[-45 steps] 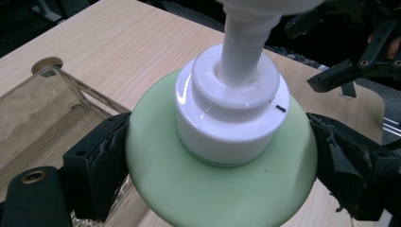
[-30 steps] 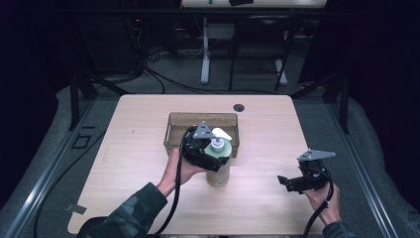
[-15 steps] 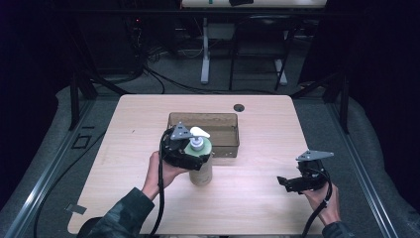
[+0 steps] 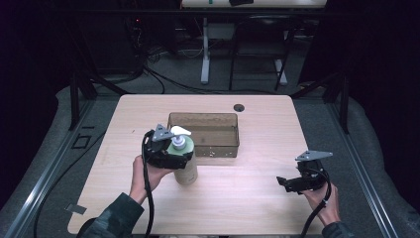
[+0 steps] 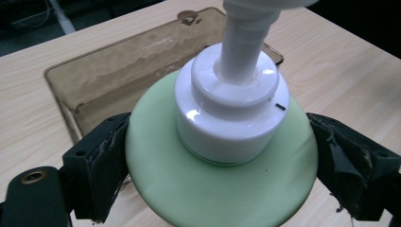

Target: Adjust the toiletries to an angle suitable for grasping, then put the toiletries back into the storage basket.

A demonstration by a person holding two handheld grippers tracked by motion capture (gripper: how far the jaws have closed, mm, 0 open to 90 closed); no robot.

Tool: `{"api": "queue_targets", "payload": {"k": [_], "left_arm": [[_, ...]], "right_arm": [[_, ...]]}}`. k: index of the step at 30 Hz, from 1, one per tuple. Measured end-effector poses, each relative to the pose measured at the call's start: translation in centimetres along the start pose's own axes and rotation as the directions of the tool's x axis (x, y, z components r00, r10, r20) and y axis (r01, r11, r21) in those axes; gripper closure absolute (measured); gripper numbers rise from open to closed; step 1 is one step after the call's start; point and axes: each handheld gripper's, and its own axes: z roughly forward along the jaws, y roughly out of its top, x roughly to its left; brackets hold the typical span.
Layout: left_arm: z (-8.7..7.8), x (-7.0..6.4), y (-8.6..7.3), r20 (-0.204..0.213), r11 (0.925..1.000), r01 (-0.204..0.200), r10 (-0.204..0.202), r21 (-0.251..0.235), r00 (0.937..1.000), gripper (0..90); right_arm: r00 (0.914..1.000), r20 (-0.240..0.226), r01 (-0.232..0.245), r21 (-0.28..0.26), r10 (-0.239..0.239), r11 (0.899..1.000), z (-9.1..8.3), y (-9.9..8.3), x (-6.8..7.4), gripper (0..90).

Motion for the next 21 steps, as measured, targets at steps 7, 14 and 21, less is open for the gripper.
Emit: {"api": "queue_targets", "payload": {"k": [7,14,21], "left_arm": [[-0.5,1.1,-0.3,-0.046,0.9994,0.034,-0.034,0.004,0.9984,12.2],[-0.8,2.0,-0.5,-0.078,0.9984,0.057,-0.057,0.0,0.9953,12.1],[-1.6,2.7,0.0,-0.029,0.9997,0.013,-0.012,0.02,0.9995,2.0]], "right_arm": [[1.0,-0.004,0.009,0.003,-0.008,1.0,0.2,0.1,0.1,1.6],[0.9999,-0.008,0.014,0.005,-0.014,1.0,0.3,0.2,0.2,1.5],[0.9996,-0.018,0.02,0.006,-0.02,1.0,0.3,0.2,0.3,1.6]]}}
